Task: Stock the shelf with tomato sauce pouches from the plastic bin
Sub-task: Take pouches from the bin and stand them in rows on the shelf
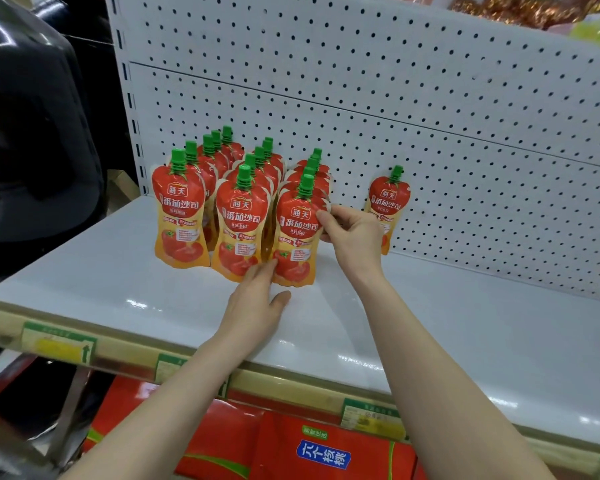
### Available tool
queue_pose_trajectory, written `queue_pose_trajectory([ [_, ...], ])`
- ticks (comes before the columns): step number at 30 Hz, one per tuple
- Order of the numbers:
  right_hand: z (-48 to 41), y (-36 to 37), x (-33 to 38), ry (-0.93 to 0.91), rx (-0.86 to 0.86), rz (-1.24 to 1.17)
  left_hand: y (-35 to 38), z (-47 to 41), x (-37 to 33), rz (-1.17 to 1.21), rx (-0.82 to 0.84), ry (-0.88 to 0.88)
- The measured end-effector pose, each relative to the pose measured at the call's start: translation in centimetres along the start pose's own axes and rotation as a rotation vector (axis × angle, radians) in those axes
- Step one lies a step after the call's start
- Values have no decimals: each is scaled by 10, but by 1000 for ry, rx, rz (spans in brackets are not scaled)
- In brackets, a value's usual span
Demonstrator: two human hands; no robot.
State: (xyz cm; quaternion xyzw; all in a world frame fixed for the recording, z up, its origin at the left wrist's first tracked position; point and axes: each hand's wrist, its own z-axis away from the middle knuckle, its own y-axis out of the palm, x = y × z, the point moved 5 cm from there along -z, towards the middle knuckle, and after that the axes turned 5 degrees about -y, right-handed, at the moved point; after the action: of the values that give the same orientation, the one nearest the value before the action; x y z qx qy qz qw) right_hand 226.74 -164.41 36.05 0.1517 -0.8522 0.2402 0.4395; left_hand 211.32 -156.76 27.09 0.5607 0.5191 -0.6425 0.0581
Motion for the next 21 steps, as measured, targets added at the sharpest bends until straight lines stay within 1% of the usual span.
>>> queue_pose_trajectory([
  [5, 1, -1, 2, 6, 22, -4, -2, 3, -3, -21, 3, 7],
  [9, 5, -8, 9, -41, 71, 74, -7, 8, -11, -56, -25, 31],
  [12, 17, -24, 15, -83, 66, 198, -12, 19, -24, -7, -64, 67],
  [16, 49, -69, 15, -140, 64, 387, -6, 43, -50, 108, -114, 128],
  [21, 124, -158, 3, -163, 5, 501, 36, 96, -96, 228, -77, 226],
])
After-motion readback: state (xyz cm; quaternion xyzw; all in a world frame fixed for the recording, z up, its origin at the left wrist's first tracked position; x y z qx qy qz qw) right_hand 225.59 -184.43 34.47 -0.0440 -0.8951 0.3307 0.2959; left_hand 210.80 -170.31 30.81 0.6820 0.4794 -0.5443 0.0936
